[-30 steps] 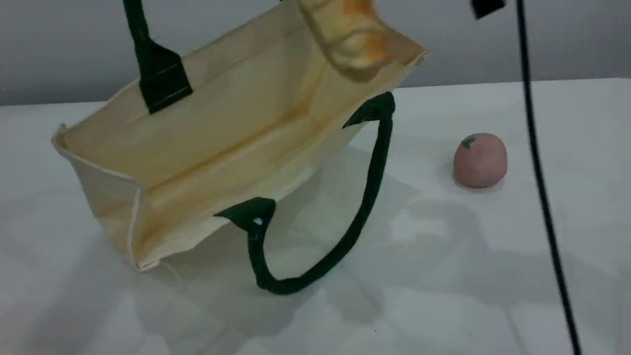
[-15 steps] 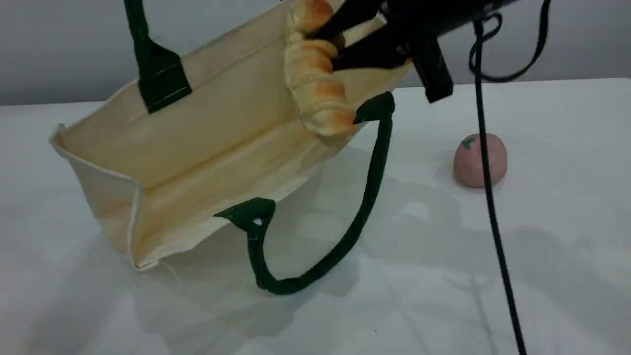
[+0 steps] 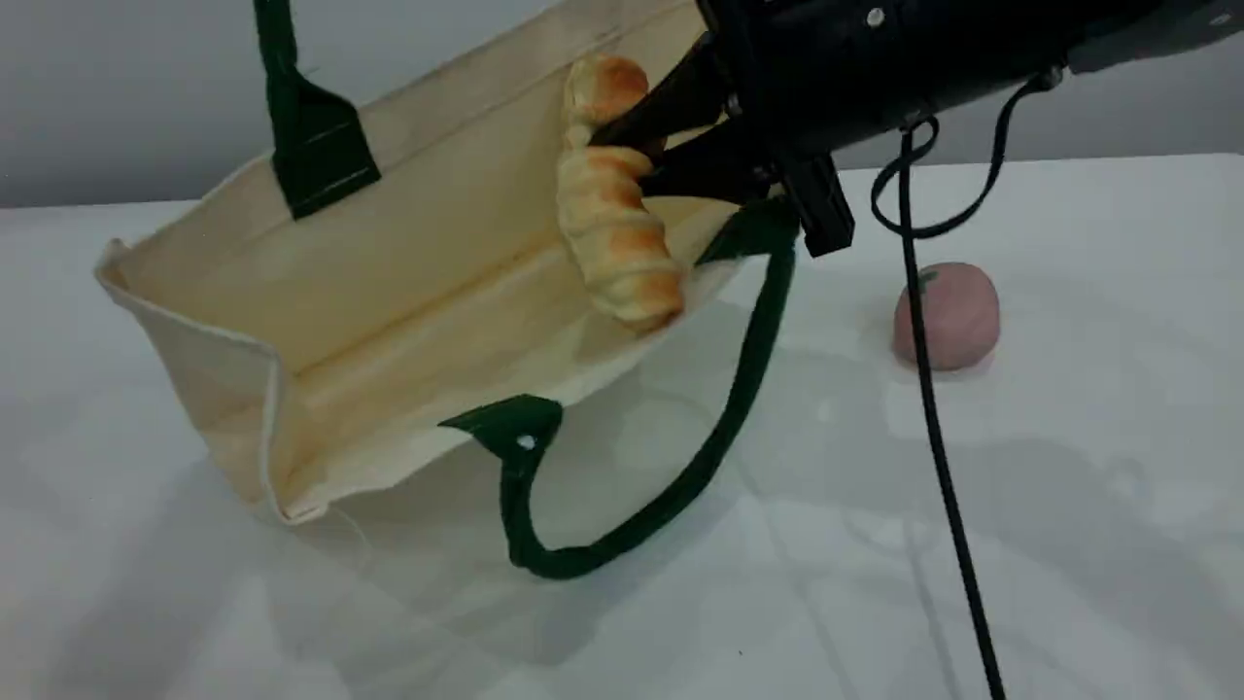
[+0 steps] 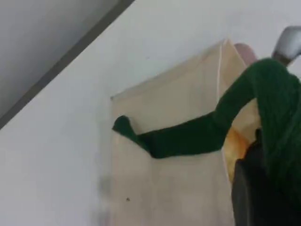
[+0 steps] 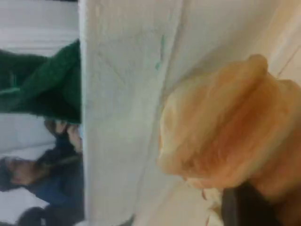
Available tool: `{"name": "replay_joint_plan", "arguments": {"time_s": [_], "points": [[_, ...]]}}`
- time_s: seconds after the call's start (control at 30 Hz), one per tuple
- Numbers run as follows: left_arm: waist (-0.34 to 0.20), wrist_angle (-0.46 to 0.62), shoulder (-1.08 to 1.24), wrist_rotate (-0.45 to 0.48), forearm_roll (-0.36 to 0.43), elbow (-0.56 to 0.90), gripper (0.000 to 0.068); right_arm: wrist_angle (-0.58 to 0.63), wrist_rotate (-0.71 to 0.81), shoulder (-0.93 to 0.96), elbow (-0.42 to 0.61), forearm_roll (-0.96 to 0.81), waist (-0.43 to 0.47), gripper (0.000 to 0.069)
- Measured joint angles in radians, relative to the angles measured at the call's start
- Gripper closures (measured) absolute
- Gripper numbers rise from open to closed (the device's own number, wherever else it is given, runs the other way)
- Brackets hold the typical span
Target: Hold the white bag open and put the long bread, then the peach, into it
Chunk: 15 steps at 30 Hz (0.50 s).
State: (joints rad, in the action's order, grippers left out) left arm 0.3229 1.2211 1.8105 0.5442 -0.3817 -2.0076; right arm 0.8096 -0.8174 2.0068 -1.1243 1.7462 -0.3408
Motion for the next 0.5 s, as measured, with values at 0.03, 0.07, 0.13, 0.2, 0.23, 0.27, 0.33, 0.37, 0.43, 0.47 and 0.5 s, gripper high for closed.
{"name": "replay_joint_plan", "arguments": {"time_s": [0.03, 0.07, 0.13, 0.2, 0.23, 0.27, 0.33, 0.37, 0.43, 0.47, 0.5], "points": [[0.000, 0.000, 0.000, 0.000, -0.003, 0.000, 0.0610, -0.012, -0.025, 0.000, 0.000, 0.000, 0.000, 0.0573], [0.000, 0.000, 0.000, 0.000, -0.006, 0.000, 0.0610, -0.022, -0.050, 0.000, -0.001, 0.001, 0.000, 0.0573], [0.000, 0.000, 0.000, 0.000, -0.014, 0.000, 0.0610, -0.044, -0.090, 0.000, -0.001, 0.001, 0.000, 0.0574], [0.000, 0.000, 0.000, 0.000, -0.016, 0.000, 0.0610, -0.060, -0.117, 0.000, -0.001, 0.001, 0.000, 0.0575], [0.000, 0.000, 0.000, 0.000, -0.016, 0.000, 0.0610, -0.068, -0.127, -0.001, -0.001, 0.001, 0.000, 0.0577], [0.000, 0.000, 0.000, 0.000, -0.015, 0.000, 0.0610, -0.081, -0.137, -0.001, -0.001, 0.001, 0.000, 0.0577], [0.000, 0.000, 0.000, 0.000, -0.015, 0.000, 0.0610, -0.113, -0.151, -0.001, -0.001, 0.000, 0.000, 0.0577], [0.000, 0.000, 0.000, 0.000, -0.015, 0.000, 0.0610, -0.125, -0.159, -0.001, -0.001, 0.000, 0.000, 0.0577], [0.000, 0.000, 0.000, 0.000, -0.014, 0.000, 0.0610, -0.139, -0.167, -0.001, -0.001, 0.000, 0.000, 0.0577], [0.000, 0.000, 0.000, 0.000, -0.015, 0.000, 0.0610, -0.139, -0.167, -0.001, -0.001, 0.000, 0.000, 0.0577], [0.000, 0.000, 0.000, 0.000, -0.015, 0.000, 0.0610, -0.139, -0.167, -0.001, -0.001, 0.000, 0.000, 0.0577]]}}
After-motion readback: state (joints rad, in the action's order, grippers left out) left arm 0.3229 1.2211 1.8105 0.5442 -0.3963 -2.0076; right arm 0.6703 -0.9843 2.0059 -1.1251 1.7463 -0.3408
